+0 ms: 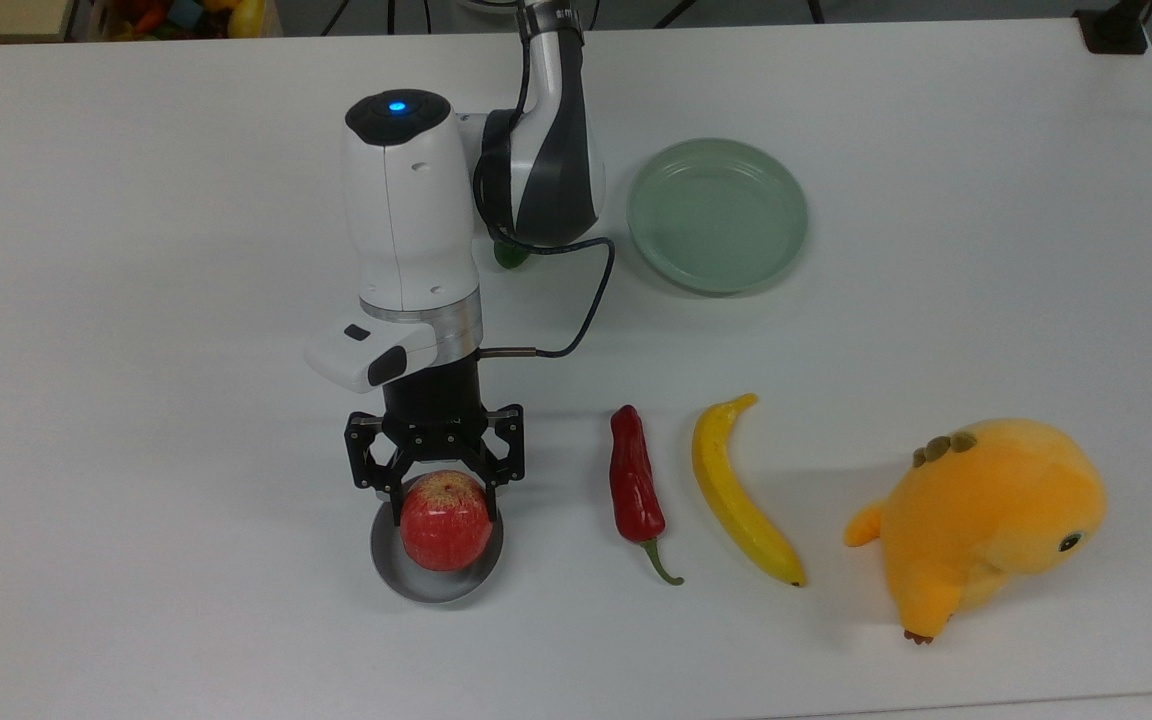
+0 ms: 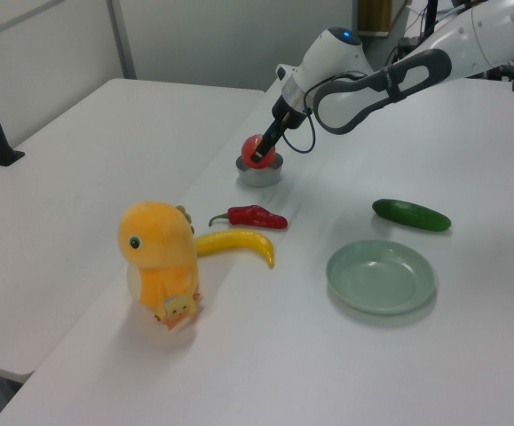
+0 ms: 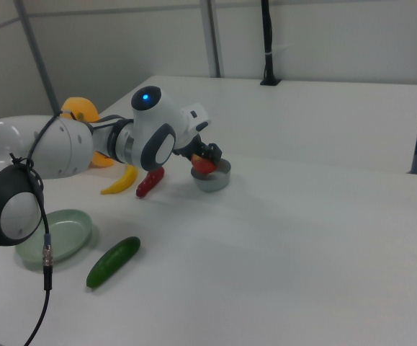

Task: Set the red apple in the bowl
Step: 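Carry the red apple over the small grey bowl and lower it, then open the gripper to release the apple into the bowl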

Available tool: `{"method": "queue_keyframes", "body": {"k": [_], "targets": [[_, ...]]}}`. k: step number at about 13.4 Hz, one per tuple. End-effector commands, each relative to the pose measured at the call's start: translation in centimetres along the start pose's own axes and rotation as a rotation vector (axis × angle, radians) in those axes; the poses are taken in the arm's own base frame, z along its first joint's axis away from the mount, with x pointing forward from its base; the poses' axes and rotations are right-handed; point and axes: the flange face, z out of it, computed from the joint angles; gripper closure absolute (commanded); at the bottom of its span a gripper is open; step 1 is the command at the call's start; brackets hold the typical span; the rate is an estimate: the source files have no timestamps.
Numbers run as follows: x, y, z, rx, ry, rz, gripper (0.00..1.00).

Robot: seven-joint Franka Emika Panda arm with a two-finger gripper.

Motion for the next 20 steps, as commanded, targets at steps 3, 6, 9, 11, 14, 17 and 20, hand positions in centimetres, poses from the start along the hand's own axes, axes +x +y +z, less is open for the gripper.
{"method": "queue_keyframes", "body": {"k": [3, 6, 9, 11, 14, 17, 20], "targets": [[0.3, 0.0, -0.2, -0.009, 0.024, 0.002, 0.00], [0.4, -0.1, -0.5, -0.017, 0.025, -0.014, 0.00], [1.4, 0.1, -2.4, -0.019, 0.043, -0.014, 0.00], [2.0, 0.1, -4.9, -0.016, 0.051, -0.009, 0.00], [2.7, 0.3, -11.0, -0.004, 0.019, 0.002, 0.00], [3.6, 0.4, -17.5, 0.027, -0.113, 0.008, 0.00], [3.3, 0.3, -24.0, 0.053, -0.243, 0.021, 0.00]]}}
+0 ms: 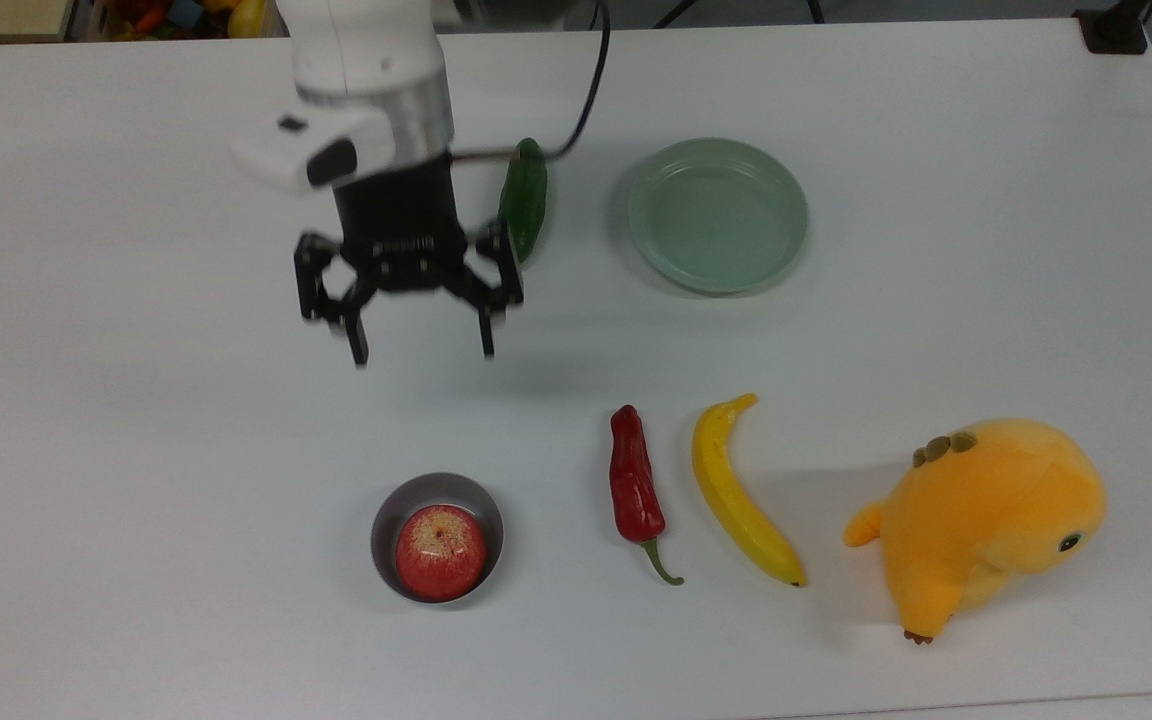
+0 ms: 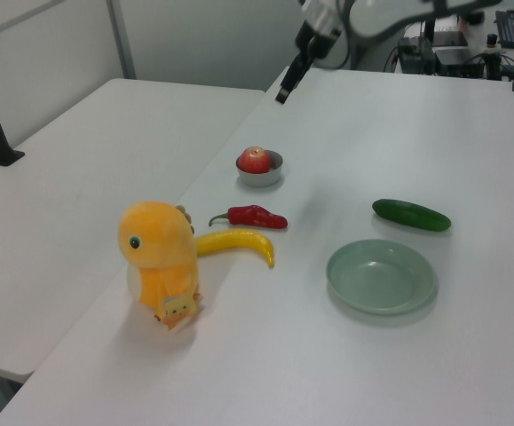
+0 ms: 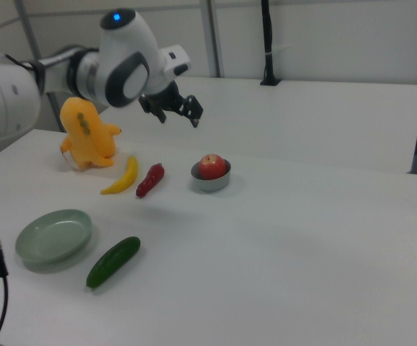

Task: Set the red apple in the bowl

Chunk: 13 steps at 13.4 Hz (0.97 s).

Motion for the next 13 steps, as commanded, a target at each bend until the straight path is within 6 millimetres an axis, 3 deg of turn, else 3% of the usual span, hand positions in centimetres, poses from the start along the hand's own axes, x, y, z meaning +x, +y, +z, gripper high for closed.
{"method": "queue_keyframes", "body": {"k": [1, 3, 5, 10, 13], "targets": [[-2.8, -0.4, -7.8, 0.018, -0.156, 0.051, 0.00], [-4.5, -0.8, -12.5, 0.024, -0.257, 0.144, 0.00], [-6.6, -1.2, -15.8, 0.007, -0.363, 0.201, 0.00], [-10.6, -2.6, -20.6, -0.017, -0.481, 0.289, 0.00], [-13.1, -4.2, -21.4, -0.006, -0.509, 0.245, 0.00]]}}
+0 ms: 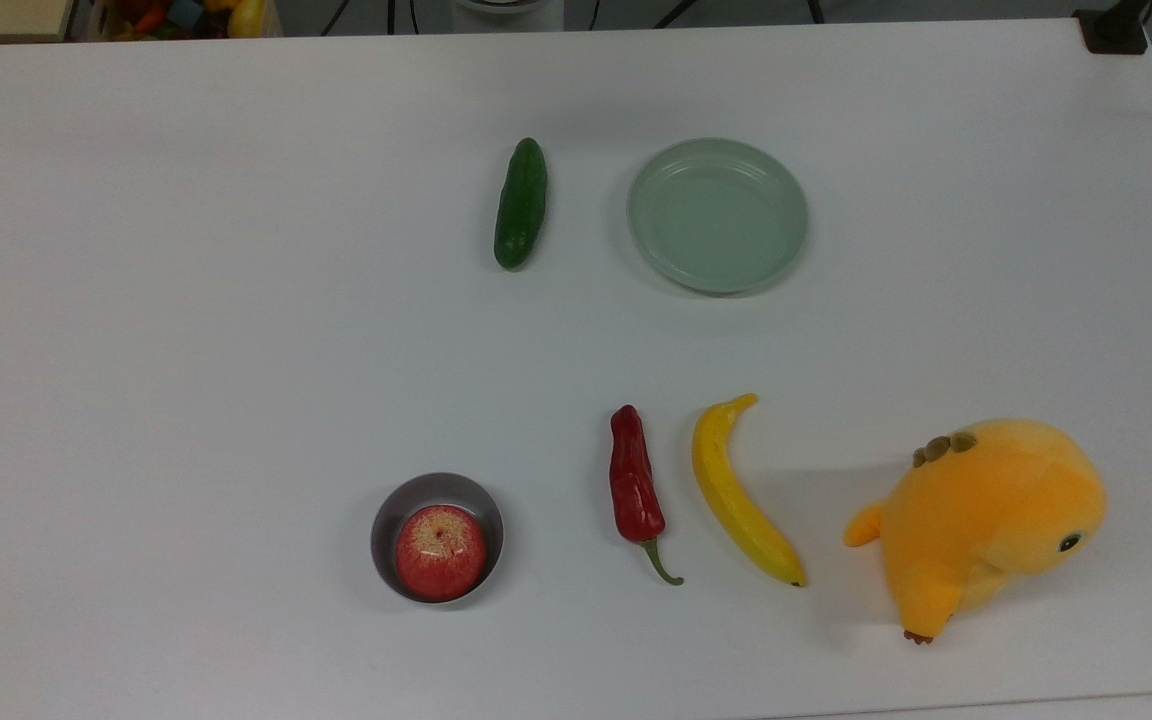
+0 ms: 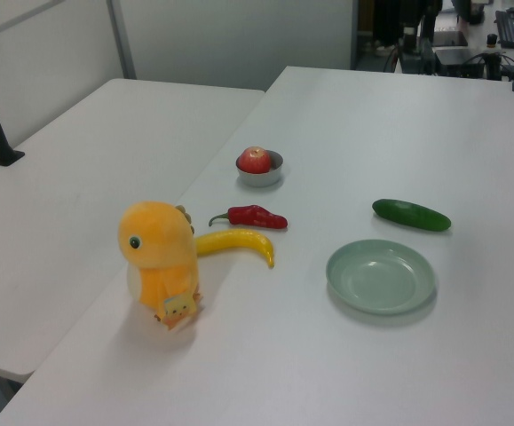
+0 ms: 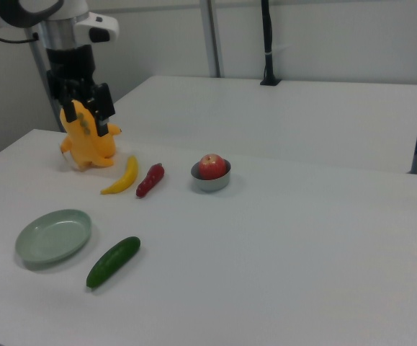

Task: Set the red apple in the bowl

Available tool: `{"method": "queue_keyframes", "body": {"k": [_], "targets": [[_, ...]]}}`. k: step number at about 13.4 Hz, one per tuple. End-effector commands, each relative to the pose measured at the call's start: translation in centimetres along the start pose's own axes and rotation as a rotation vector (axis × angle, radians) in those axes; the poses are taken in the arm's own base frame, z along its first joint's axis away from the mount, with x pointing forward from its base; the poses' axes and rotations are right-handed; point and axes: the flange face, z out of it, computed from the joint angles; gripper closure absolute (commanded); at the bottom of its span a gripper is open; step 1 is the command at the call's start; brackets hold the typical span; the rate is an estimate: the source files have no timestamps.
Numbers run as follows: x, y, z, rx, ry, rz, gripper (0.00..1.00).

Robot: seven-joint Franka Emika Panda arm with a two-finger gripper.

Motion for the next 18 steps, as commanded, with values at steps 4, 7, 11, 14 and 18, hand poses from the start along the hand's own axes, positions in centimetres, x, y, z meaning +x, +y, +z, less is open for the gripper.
{"method": "queue_keyframes", "body": {"k": [4, 7, 11, 14, 18], "targets": [[-1.0, 0.8, 1.8, -0.013, 0.069, -0.148, 0.00], [1.5, 1.9, 2.2, -0.016, 0.166, -0.216, 0.00], [2.5, 1.8, 2.5, -0.012, 0.192, -0.215, 0.00], [3.5, 1.3, 2.8, -0.016, 0.210, -0.213, 0.00], [3.7, 1.1, 3.0, -0.016, 0.207, -0.216, 0.00]]}}
